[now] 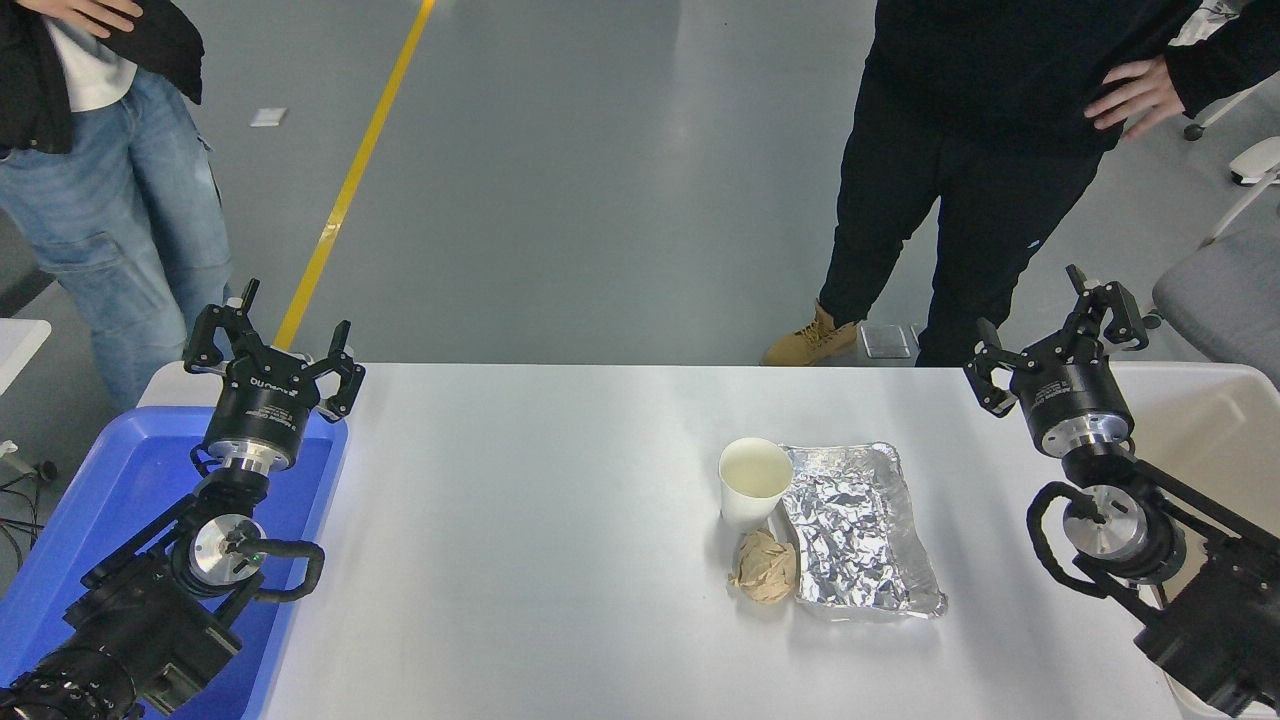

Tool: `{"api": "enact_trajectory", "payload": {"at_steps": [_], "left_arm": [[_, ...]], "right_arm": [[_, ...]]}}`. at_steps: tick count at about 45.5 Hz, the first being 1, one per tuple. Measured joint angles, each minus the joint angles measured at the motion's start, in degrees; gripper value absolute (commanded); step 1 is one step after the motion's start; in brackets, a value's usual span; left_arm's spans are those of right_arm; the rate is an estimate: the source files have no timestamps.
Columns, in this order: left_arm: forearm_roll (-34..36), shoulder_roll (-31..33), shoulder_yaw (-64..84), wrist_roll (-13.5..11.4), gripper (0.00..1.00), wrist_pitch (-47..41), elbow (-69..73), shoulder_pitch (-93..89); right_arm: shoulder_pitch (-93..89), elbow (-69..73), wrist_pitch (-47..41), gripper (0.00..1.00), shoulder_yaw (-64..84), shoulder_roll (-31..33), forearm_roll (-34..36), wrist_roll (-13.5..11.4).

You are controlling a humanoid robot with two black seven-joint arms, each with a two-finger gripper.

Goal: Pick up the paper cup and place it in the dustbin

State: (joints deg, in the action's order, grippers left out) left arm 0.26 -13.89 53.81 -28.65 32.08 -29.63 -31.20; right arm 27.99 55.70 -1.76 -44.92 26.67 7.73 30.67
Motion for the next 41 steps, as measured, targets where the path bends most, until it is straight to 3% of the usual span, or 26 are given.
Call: {"api": "enact_trajectory", "payload": {"at_steps": [26,35,41], "left_arm": [[0.00,0.00,0.05,0.00,0.98,0.00,0.00,0.00],[0.00,0.00,0.03,0.00,0.98,0.00,0.00,0.00],[0.00,0.00,-0.01,0.00,0.98,0.00,-0.03,0.01]], "right_arm": [[2.45,-1.03,-0.04,1.00,5.59,2.18,-0.87,-0.27],[10.46,-2.62,0.93,1.00,19.32,5.90,-0.22,-1.32],[20.59,-3.09,1.35,1.00,34.42,9.20,2.66,-4.04]]}}
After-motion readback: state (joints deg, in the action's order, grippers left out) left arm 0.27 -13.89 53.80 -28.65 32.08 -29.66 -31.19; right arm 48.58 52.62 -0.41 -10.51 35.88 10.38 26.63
